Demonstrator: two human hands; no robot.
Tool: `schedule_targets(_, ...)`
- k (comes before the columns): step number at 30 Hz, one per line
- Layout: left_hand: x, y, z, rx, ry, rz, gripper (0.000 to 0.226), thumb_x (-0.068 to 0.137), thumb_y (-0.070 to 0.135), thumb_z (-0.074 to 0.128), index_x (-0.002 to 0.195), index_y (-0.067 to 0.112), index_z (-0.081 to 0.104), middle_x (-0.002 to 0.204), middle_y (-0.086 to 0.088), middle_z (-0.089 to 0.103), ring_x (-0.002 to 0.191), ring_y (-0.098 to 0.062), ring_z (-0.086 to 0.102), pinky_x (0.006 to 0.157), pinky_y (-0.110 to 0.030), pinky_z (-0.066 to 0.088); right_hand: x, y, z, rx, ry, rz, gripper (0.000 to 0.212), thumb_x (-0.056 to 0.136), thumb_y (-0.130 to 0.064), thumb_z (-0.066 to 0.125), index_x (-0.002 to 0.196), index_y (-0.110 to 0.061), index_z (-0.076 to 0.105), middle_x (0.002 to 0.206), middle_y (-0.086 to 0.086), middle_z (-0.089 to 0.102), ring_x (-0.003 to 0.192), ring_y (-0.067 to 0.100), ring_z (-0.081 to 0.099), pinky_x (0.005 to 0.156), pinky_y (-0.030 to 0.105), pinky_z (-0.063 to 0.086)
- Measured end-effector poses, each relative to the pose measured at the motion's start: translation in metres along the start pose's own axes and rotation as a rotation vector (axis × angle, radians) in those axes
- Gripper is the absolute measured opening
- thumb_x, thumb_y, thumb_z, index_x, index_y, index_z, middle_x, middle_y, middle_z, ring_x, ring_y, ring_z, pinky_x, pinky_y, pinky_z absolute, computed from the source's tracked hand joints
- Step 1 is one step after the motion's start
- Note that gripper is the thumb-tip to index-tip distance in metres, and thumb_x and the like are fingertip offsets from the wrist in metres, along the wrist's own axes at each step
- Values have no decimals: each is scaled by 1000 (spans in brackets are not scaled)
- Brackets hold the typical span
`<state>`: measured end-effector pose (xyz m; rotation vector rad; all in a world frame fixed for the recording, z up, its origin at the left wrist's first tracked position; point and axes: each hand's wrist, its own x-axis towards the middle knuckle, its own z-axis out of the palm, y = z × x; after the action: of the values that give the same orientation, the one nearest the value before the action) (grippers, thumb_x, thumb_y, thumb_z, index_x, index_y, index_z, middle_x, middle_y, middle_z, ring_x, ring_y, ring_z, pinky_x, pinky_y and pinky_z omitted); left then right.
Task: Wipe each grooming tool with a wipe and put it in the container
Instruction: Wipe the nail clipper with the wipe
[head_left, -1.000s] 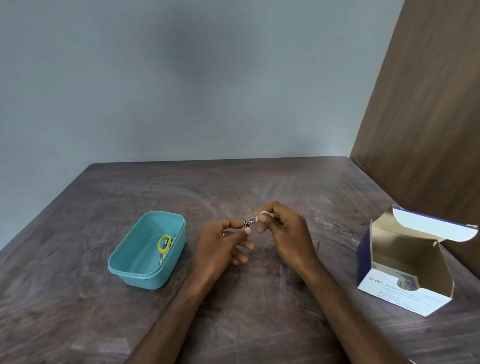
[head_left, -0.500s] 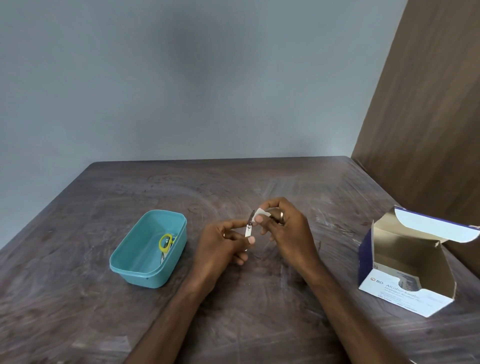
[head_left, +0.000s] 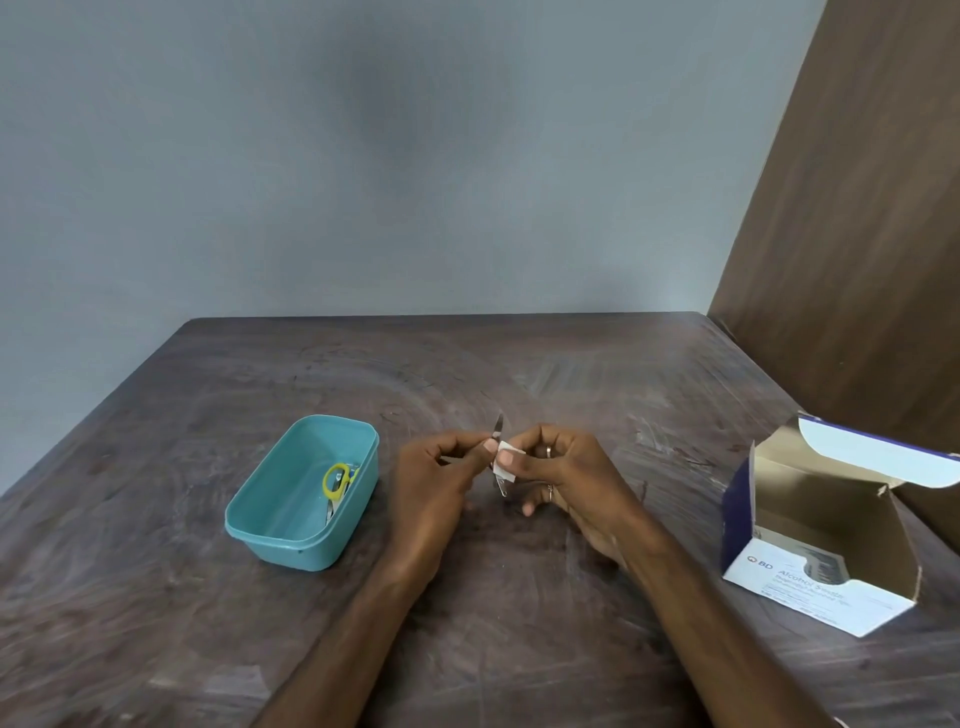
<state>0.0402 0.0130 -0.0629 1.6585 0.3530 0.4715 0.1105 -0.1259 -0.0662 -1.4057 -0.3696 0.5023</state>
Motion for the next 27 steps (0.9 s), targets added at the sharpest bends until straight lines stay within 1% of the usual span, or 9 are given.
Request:
schedule_targets(4,0,1,0,-52,-30,-62,10,88,15,70,89,16,80,74,-1,76,61,-8,60,51,-24,47,-1,-4,-1,6,31,12,22,80,-5,79,97,-1,65,85,19,72,69,30,71,44,27,48)
schedule_targets(6,0,1,0,-53,-39,-84,11,89,15,69,88,16,80,74,-2,76,65,-11,63,53,-27,48,-2,-6,-2,-5,42,21,25,80,-4,78,101,0,65,85,17,73,66,28,72,42,26,48)
schedule_targets(9,-1,5,0,-57,-51,-90,13,88,14,68,84,16,80,71,-2,75,65,-13,65,54,-28,47,-2,-6,-3,-41,41,33,21,79,-5,79,98,-2,70,80,14,73,61,22,69,42,26,48)
schedule_targets(11,-2,6,0,-23,-60,-60,11,87,18,70,84,18,80,72,-2,75,65,-12,66,53,-27,47,-2,-6,-4,-52,40,28,19,78,-6,80,94,-3,72,78,14,72,59,21,66,44,27,49)
schedule_targets(14,-2,6,-1,67,-77,31,11,85,29,74,83,20,80,71,2,76,62,-4,64,51,-18,46,-2,-6,-5,-76,39,1,15,78,-3,79,91,-5,74,75,12,72,60,20,66,48,28,54)
schedule_targets(16,-1,4,-1,146,-61,84,15,84,35,75,79,21,79,68,4,74,58,0,61,54,-21,47,-2,-6,-4,-98,32,-21,16,79,-1,79,94,-4,75,79,14,73,65,20,69,53,29,58)
schedule_targets(18,1,2,-1,191,-11,111,13,83,34,76,78,22,79,66,7,73,57,1,61,59,-25,48,-2,-5,-4,-103,31,-40,18,80,3,77,97,0,74,84,17,74,73,21,71,57,29,60)
schedule_targets(23,3,3,-3,243,65,161,7,82,29,77,86,24,80,74,14,75,69,1,68,65,-21,55,-1,-3,-5,-114,39,-64,27,76,12,75,101,3,73,97,28,73,82,25,70,68,29,61)
schedule_targets(27,2,3,-3,254,60,196,10,82,27,78,90,22,80,78,13,76,73,0,69,68,-21,57,1,-1,-4,-124,61,-70,28,74,10,79,100,1,74,87,21,72,77,22,70,66,28,60)
